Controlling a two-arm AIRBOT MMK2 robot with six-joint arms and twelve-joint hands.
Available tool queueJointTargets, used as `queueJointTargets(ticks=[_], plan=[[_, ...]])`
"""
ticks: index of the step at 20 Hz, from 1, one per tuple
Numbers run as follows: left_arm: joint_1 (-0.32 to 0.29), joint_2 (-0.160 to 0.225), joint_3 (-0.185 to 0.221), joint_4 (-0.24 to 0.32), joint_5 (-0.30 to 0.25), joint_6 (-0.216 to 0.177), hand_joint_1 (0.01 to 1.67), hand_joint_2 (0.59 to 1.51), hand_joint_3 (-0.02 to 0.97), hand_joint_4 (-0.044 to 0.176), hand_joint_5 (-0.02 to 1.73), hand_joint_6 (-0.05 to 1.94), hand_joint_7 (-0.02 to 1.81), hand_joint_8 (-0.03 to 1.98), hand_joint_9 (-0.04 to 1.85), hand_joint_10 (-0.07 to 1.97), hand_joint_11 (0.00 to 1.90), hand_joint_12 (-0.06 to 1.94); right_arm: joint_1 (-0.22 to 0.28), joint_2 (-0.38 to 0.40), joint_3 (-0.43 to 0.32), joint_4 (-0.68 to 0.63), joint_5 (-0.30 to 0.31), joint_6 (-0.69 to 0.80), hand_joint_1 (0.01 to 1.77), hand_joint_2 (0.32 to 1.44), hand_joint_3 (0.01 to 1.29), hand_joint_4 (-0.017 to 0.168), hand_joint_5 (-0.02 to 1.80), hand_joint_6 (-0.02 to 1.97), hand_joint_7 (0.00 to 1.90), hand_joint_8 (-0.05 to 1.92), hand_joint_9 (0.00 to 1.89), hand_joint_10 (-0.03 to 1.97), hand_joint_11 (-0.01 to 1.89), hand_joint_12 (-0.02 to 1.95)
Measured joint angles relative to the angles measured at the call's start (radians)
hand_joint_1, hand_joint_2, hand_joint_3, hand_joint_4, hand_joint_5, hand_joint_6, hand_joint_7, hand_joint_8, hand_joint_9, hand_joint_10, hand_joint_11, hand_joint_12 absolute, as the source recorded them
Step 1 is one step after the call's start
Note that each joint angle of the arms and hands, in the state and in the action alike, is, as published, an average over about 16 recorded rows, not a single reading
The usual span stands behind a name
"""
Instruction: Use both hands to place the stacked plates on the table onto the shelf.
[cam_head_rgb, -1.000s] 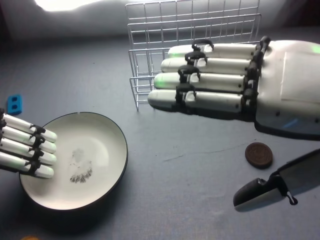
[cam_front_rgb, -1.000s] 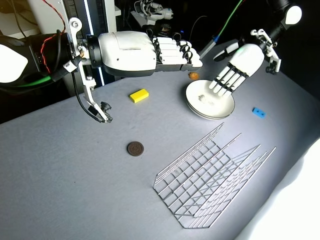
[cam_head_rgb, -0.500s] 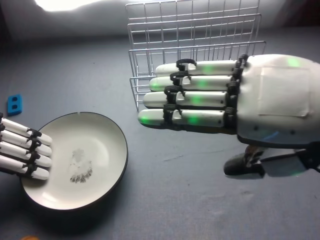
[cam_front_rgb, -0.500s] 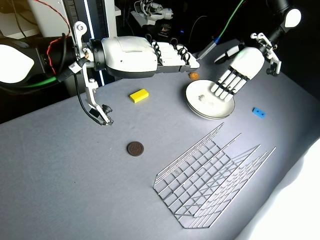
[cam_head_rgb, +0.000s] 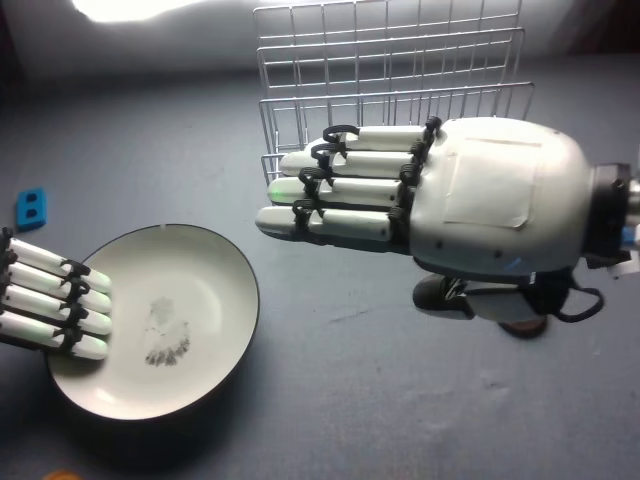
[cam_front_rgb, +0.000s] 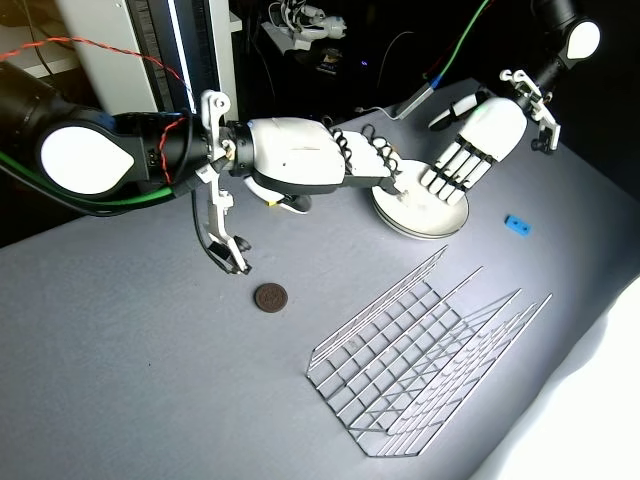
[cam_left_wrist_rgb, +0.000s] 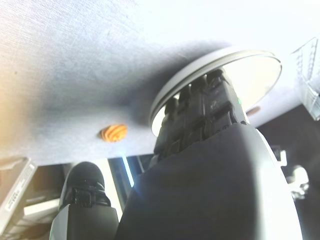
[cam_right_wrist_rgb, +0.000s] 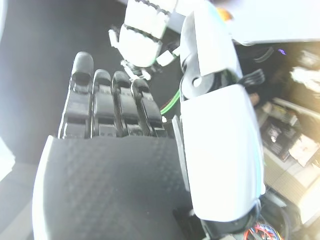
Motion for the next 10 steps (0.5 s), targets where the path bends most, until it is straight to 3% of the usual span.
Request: queueJointTargets(ticks=[10], plan=[[-0.055, -0.006, -0.107, 0.012, 0.056, -0.01, 0.01, 1.119, 0.016, -0.005, 0.0, -0.01, -0.01, -0.01, 0.02, 0.01, 0.02, 0.0, 0.005, -0.087, 0.021, 0.051, -0.064, -0.09, 1.2, 1.06, 0.02, 0.003, 0.02, 0.02, 0.02, 0.01, 0.02, 0.01, 0.02, 0.35]])
